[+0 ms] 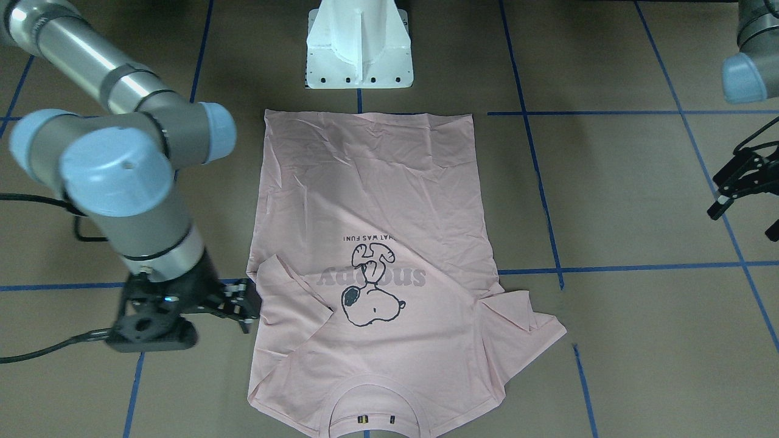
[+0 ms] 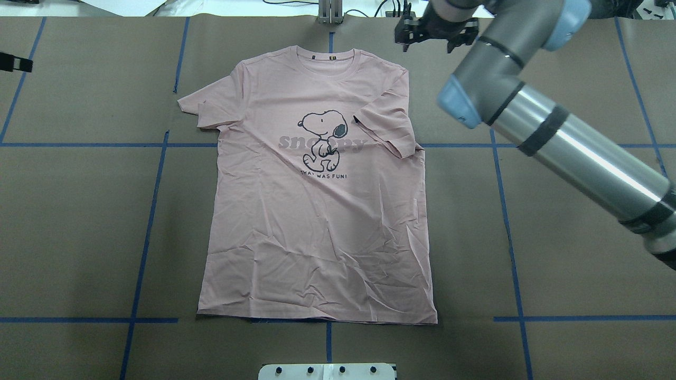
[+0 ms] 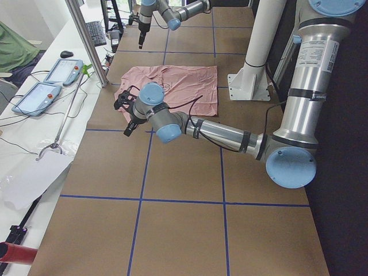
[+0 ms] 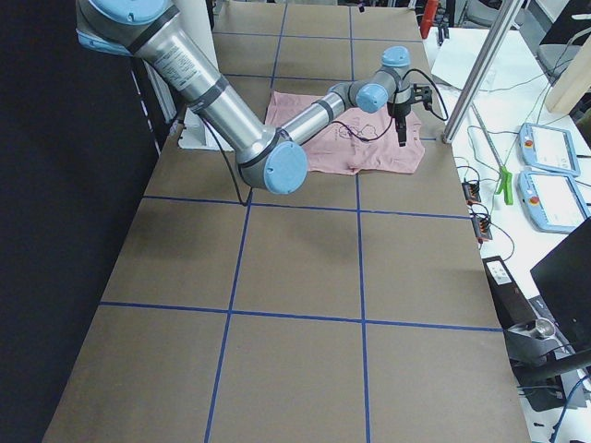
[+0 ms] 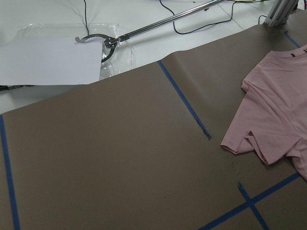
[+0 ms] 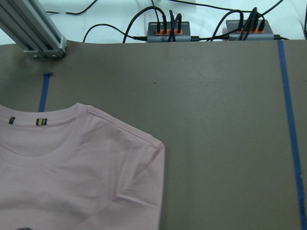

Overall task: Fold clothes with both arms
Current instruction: 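Lift the right gripper away while the left arm moves toward the shirt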

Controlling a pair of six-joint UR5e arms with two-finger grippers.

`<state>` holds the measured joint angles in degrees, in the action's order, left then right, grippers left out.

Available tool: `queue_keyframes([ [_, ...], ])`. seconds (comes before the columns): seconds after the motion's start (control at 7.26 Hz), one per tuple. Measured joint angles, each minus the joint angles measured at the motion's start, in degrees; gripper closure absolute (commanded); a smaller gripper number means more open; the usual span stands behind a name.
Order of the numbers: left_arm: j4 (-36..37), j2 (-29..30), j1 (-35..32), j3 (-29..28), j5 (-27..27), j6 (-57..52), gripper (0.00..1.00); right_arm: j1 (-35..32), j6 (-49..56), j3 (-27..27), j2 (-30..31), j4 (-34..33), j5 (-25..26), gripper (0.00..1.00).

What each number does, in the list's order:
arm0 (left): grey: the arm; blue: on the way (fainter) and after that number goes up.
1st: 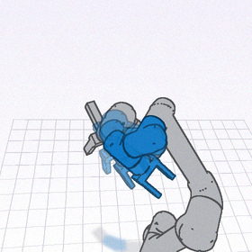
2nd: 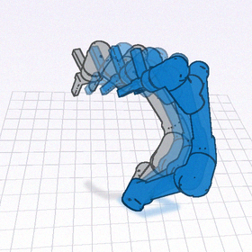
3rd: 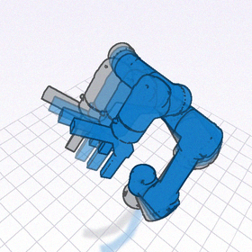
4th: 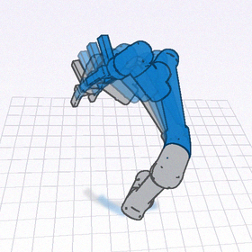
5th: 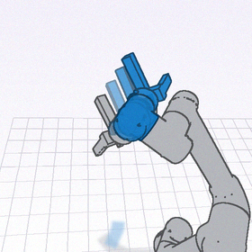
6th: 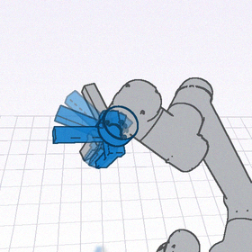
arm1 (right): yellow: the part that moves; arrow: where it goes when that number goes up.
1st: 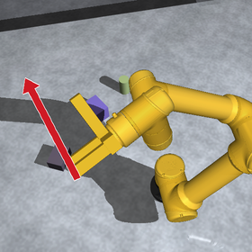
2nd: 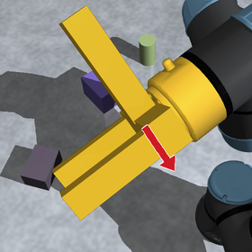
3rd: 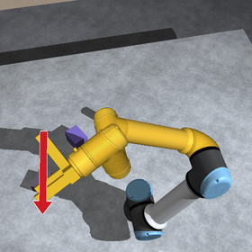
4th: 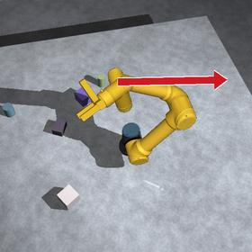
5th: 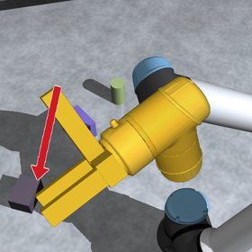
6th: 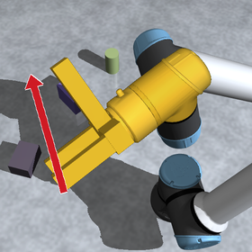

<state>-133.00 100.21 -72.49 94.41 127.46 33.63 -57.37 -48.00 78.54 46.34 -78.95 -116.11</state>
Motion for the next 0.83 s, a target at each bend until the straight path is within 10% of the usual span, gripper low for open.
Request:
queue_keyframes([
  [0.83, -1.8, 20.4, 18.2, -24.5, -25.5, 22.3, 0.34, -10.1, 14.6, 8.1, 11.8, 0.3, -10.4, 0.0],
])
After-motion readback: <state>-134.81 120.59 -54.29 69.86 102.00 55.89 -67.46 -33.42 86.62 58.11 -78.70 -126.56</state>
